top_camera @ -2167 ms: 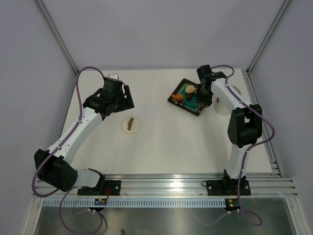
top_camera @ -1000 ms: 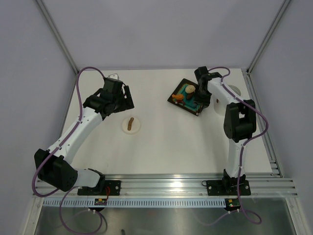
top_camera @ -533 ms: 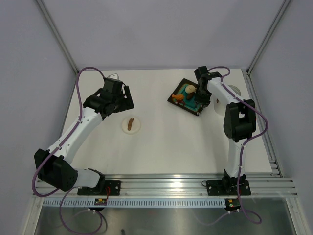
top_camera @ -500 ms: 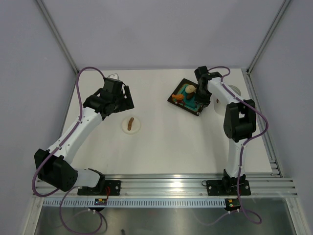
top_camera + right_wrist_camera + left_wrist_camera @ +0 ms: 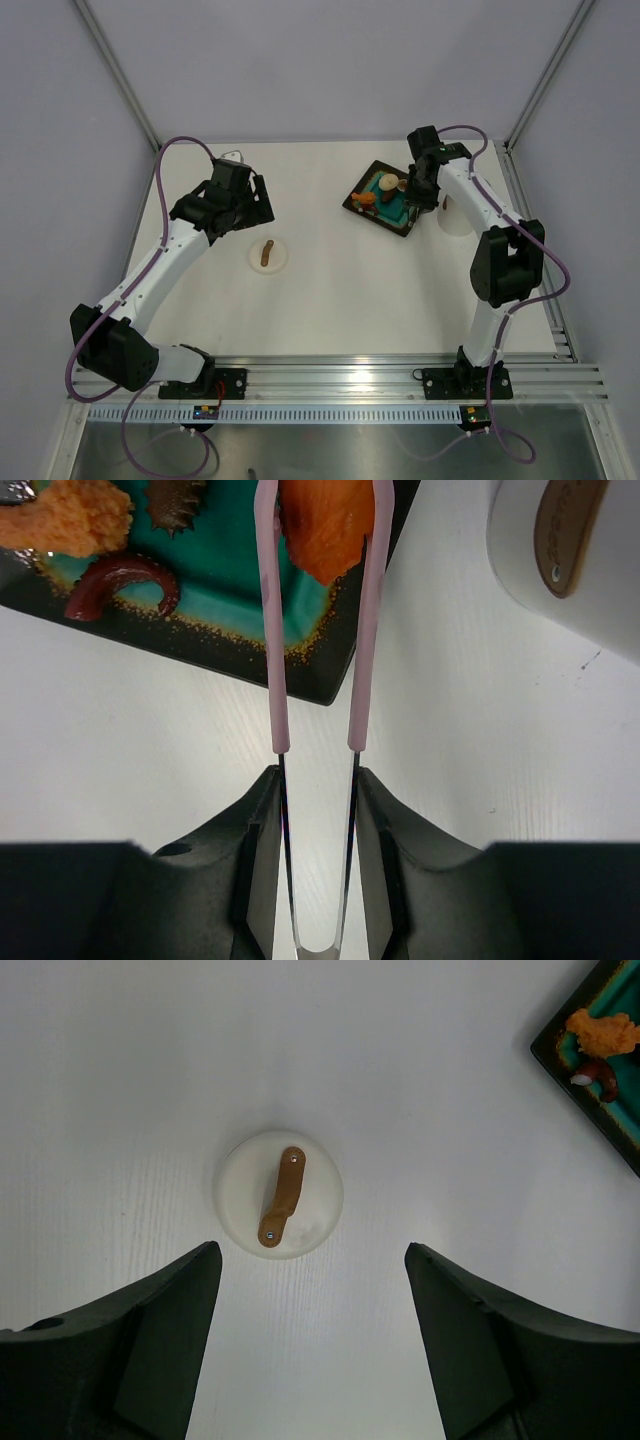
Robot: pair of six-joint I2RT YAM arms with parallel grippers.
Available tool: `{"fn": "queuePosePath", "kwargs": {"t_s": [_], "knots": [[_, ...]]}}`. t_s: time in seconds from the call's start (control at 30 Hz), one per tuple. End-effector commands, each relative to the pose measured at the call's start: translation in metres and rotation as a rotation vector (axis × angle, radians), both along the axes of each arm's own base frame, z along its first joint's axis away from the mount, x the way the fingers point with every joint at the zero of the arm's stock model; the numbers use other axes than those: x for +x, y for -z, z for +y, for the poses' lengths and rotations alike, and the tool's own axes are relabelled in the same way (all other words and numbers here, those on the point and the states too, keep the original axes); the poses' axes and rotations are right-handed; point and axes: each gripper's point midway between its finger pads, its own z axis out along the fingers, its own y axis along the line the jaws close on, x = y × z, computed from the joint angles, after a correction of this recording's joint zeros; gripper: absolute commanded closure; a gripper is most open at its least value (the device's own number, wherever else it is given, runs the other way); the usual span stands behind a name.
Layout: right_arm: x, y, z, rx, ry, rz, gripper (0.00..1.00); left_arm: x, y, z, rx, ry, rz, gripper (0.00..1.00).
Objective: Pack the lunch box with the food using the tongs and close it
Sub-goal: Pick up the fake food from the plate, then place the fake food in the packing box.
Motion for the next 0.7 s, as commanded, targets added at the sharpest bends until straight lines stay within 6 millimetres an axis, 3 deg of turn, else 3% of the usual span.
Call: {"fn": "queuePosePath", "kwargs": {"t_s": [0.0, 0.33, 0.5, 0.67], "knots": [[-0.004, -0.044, -0.006, 0.014, -0.001, -0.094, 1.0, 0.01, -0.019, -0.001, -0.014, 0.001, -0.068, 0.21], [-0.012, -0.113, -0.026, -0.032, 0.014, -0.235, 1.0, 0.009, -0.022, -0.002, -0.023, 0.004, -0.075, 0.21], [-0.02, -0.127, -0.052, -0.034, 0.066, -0.263, 1.0, 0.01, -0.025, -0.002, -0.025, 0.005, -0.082, 0.21], [-0.03, -0.128, -0.081, -0.042, 0.124, -0.263, 1.0, 0.01, -0.027, -0.003, -0.029, 0.007, -0.085, 0.21]]}}
